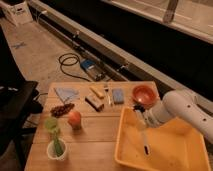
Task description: Wipe tray with brush
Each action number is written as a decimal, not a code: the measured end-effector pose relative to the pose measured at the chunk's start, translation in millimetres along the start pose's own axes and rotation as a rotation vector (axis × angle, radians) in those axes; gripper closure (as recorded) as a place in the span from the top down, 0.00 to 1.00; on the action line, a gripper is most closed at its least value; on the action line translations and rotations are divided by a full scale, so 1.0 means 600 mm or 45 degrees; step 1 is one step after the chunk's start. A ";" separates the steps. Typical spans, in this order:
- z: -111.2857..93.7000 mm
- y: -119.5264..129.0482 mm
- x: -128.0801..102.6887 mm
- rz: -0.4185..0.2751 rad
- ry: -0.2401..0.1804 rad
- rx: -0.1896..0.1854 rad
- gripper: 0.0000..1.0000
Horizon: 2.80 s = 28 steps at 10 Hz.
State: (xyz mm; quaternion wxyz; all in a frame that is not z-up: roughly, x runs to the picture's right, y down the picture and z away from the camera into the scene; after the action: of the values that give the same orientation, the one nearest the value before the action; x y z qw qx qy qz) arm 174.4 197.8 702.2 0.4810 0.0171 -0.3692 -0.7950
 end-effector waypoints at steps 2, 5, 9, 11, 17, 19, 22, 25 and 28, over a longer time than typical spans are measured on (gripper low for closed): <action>0.037 -0.009 0.000 -0.118 -0.148 0.010 0.00; 0.093 -0.011 0.005 -0.189 -0.417 -0.013 0.00; 0.089 0.005 -0.004 -0.068 -0.387 -0.088 0.00; 0.087 0.008 -0.004 -0.041 -0.364 -0.100 0.00; 0.112 -0.027 0.013 -0.106 -0.362 -0.053 0.00; 0.116 -0.038 0.011 -0.138 -0.340 -0.024 0.00; 0.123 -0.089 0.029 -0.232 -0.300 0.011 0.00; 0.124 -0.133 0.044 -0.327 -0.260 0.051 0.00; 0.124 -0.178 0.056 -0.425 -0.237 0.090 0.00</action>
State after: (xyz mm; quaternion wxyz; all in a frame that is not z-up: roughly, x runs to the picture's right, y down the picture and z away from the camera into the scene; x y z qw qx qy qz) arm 47.5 242.1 702.7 0.3054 0.0215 -0.4318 -0.8484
